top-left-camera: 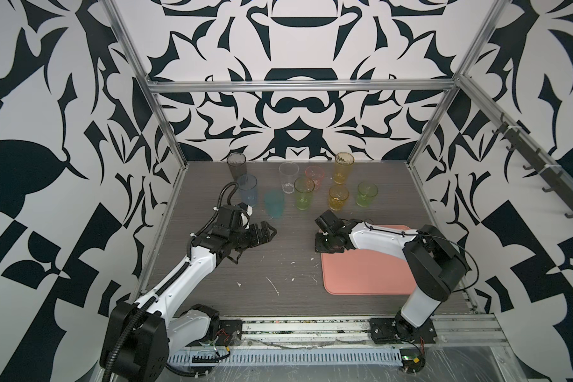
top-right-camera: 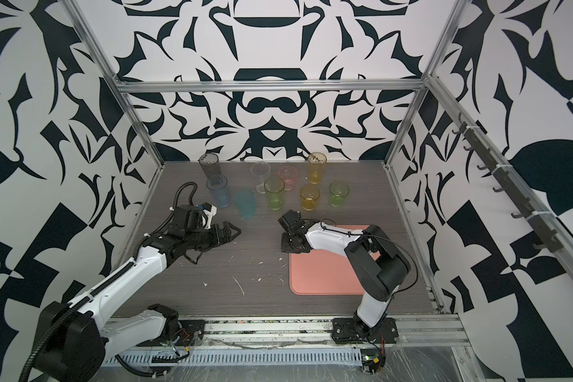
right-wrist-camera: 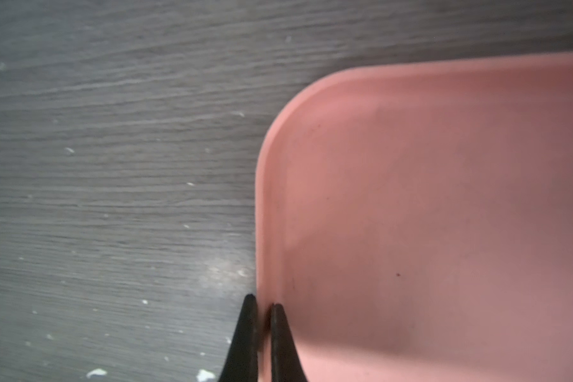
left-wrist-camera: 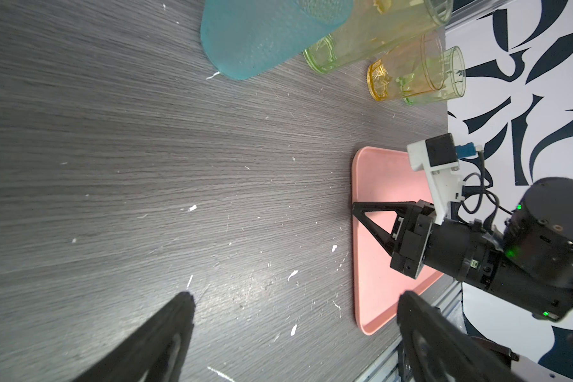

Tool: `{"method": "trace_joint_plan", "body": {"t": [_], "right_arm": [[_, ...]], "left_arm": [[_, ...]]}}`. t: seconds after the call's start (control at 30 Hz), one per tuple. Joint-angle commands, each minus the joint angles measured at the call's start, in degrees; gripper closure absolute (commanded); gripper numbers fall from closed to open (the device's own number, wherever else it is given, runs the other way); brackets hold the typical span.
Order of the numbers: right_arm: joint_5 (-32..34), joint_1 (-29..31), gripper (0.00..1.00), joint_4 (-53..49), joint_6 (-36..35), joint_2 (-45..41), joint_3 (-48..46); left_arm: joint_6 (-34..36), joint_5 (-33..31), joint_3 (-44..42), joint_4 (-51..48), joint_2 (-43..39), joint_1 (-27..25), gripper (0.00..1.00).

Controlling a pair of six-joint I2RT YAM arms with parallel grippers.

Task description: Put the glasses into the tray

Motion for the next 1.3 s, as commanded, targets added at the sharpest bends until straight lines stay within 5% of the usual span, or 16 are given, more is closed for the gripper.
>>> {"method": "trace_joint_plan", "body": {"t": [0.0,0.4,0.87,1.27], "right_arm": [[-2.95,1.64,1.00,1.01,3.63,2.33,2.23],[-2.51,4.22,0.99,0.26,4.35,5.25,6.68],[-3.31,4.57,0.63,-0.22,0.99,-1.49,7.54],[3.58,4.55,0.56,-0.02,-6.55,-17.76,2.31]], "left_arm": [[0.04,-0.46,-1.54,-0.45,-0.93,-0.10,0.01],[0.13,-2.44,-1.23,-2.23,-0.89,-0.12,0.01],[-4.32,-5.32,-1.32,-1.91,-1.44,-1.55,0.00],[-11.53,-13.39,-3.07,2.53,-5.77,-7.67,0.02]]}}
